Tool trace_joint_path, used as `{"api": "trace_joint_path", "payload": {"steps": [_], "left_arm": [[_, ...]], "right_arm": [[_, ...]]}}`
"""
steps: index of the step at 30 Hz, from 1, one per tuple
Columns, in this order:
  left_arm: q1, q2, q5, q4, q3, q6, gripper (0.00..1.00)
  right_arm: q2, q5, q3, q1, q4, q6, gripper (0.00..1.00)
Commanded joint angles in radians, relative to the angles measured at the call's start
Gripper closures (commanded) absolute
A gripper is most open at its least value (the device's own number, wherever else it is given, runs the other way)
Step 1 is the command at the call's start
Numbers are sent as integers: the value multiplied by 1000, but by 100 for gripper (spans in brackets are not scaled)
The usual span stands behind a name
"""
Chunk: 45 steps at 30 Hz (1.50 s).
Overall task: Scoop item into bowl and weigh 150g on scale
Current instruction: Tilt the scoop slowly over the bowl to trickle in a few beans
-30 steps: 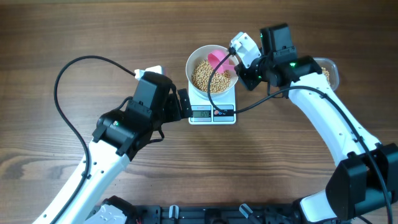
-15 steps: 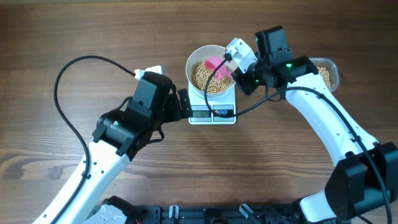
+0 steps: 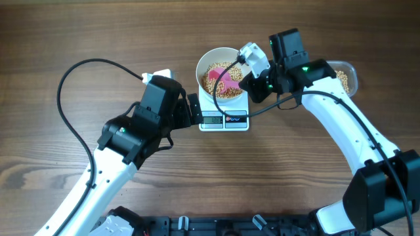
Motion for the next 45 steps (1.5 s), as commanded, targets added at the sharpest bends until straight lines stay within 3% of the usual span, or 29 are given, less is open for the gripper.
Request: {"api": "trace_joint_path", "payload": {"steps": [1, 6, 18, 23, 29, 38, 45], "left_arm": [[5, -7, -10, 2, 1, 8, 0], [5, -7, -10, 2, 1, 8, 0], [5, -7, -10, 2, 1, 8, 0], [5, -7, -10, 2, 1, 8, 0], [5, -7, -10, 2, 1, 8, 0], [5, -7, -10, 2, 1, 8, 0], [5, -7, -10, 2, 1, 8, 0]], "right_arm": [[14, -41, 5, -26, 26, 189, 96], [12, -132, 5, -72, 38, 203, 96], [-40, -140, 5, -112, 83, 138, 96], [-40, -140, 5, -111, 79, -35, 96], [-40, -140, 5, -111, 86, -51, 96], [-45, -64, 5, -80, 97, -219, 96], [-53, -42, 5, -56, 103, -224, 96]]}}
